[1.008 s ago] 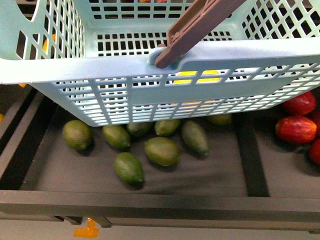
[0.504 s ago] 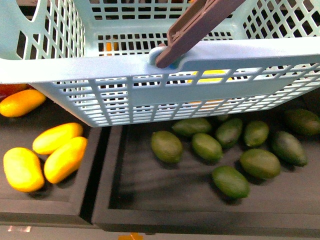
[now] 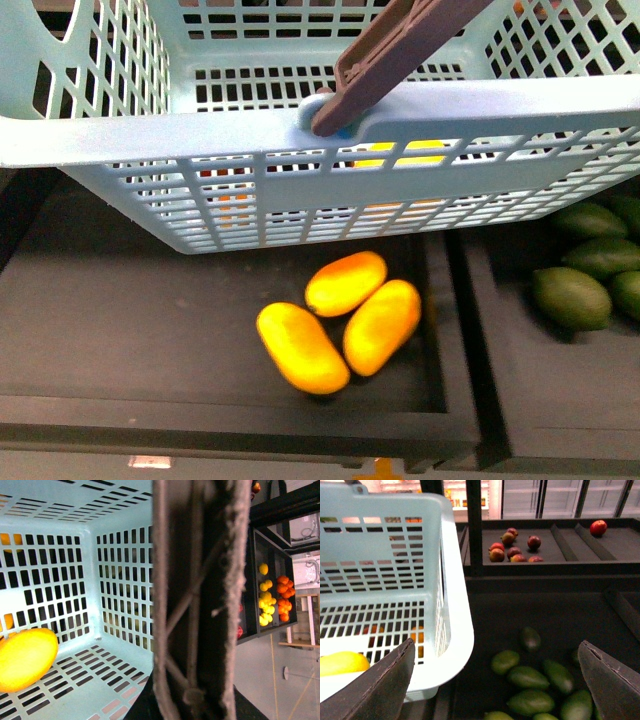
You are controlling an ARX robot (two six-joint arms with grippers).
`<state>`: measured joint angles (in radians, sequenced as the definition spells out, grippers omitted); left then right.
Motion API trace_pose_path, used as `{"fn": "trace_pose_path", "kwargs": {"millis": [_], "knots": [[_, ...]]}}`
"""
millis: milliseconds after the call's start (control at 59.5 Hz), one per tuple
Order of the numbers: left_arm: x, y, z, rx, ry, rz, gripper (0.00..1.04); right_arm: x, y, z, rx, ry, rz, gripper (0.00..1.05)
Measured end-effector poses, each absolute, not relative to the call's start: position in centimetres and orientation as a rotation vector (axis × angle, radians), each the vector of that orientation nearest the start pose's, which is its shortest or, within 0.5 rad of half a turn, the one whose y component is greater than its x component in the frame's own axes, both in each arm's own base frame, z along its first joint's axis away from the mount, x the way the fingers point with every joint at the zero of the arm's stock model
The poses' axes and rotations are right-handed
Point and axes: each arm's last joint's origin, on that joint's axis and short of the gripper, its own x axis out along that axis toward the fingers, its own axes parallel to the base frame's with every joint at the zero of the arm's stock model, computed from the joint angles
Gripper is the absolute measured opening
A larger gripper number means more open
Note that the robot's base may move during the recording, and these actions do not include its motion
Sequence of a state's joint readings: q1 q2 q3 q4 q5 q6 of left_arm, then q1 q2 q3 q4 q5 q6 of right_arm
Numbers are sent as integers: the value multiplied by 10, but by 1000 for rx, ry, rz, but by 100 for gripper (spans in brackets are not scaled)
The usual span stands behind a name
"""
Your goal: Pick lemon and mango into basket
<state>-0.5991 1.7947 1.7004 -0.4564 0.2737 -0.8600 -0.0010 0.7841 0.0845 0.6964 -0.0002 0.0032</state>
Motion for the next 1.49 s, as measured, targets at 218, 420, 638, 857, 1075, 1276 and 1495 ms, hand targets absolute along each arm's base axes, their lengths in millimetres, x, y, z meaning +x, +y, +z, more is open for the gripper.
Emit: {"fn": "trace_pose_path", "kwargs": {"millis": [218,420,638,857,1075,1276,1495], "knots": [[334,-238,348,-691,883,-550,4,156,0,178,3,2,-1,96],[334,-237,348,-692,882,-548,4,156,0,178,3,4,0,96],[334,-237,348,-692,882,-550,4,156,0,178,3,5,0,96],[334,-237,348,-692,882,-551,4,156,0,178,3,4,0,96],[338,-231,348,-681,856,-516,4,158,1,179,54,72,-81,96],[334,-236,348,-688,879,-551,4,177,-20,220,257,110,-305,96],[332,-239,348,-692,889,-563,4,220,-94,222,343,100,-457,96]]}}
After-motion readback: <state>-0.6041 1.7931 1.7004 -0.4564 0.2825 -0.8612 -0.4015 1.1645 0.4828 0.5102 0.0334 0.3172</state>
